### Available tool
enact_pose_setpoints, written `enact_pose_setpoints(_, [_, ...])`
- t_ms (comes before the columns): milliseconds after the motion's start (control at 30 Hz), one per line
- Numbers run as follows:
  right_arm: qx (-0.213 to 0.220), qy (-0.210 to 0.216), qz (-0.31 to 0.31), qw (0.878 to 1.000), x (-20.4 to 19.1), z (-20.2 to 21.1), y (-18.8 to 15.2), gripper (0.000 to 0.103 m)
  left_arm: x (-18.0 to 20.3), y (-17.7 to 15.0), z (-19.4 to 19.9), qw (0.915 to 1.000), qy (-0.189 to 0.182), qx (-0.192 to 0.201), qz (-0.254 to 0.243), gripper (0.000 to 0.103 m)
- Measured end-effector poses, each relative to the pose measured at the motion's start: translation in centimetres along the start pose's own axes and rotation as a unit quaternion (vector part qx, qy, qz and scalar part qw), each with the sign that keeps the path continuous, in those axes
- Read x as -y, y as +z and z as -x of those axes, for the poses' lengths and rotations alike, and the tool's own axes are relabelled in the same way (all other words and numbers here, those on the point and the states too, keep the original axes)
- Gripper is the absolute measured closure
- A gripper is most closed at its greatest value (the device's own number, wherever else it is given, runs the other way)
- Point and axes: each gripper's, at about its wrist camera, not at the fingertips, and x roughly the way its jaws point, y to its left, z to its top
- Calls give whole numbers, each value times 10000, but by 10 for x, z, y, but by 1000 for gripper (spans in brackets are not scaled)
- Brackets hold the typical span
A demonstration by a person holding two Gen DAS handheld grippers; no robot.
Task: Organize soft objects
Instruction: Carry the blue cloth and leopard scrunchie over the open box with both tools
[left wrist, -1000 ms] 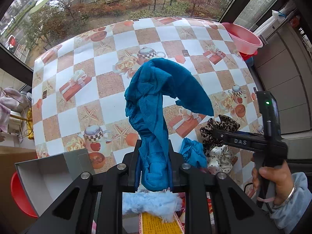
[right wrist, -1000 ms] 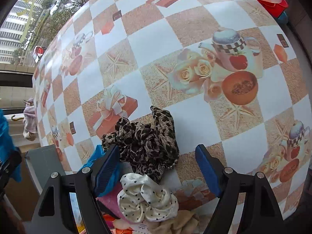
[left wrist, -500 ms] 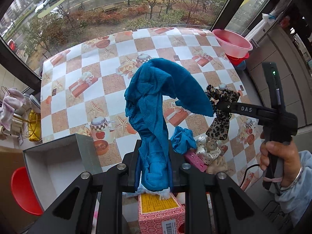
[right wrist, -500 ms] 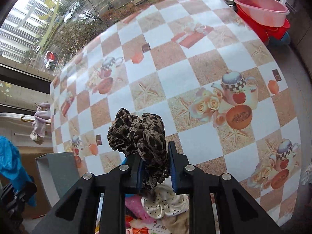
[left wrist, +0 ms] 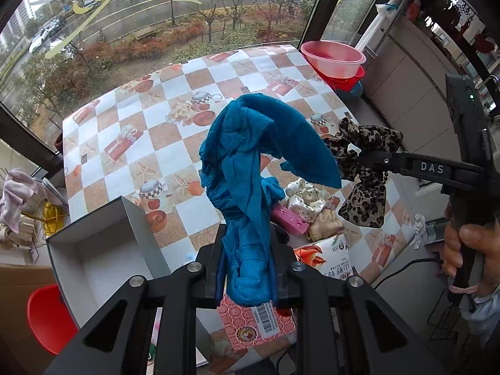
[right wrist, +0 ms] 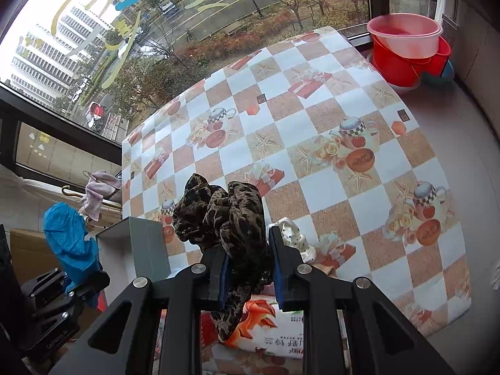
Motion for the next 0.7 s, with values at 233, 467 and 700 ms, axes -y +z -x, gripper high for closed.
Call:
enact_pose_setpoints(233, [70, -155, 22, 9999, -12, 30, -40, 80, 9, -33, 17, 9996, -94, -29, -259, 80])
enact_pose_setpoints(467, [-19, -402, 126, 9991, -25, 45, -85, 80, 13, -72, 22, 9984, -221, -180, -493, 80])
enact_pose_setpoints(700, [-317, -575, 243, 9975, -40, 45, -133, 80, 6, -109, 24, 9974, -239, -311, -609, 80])
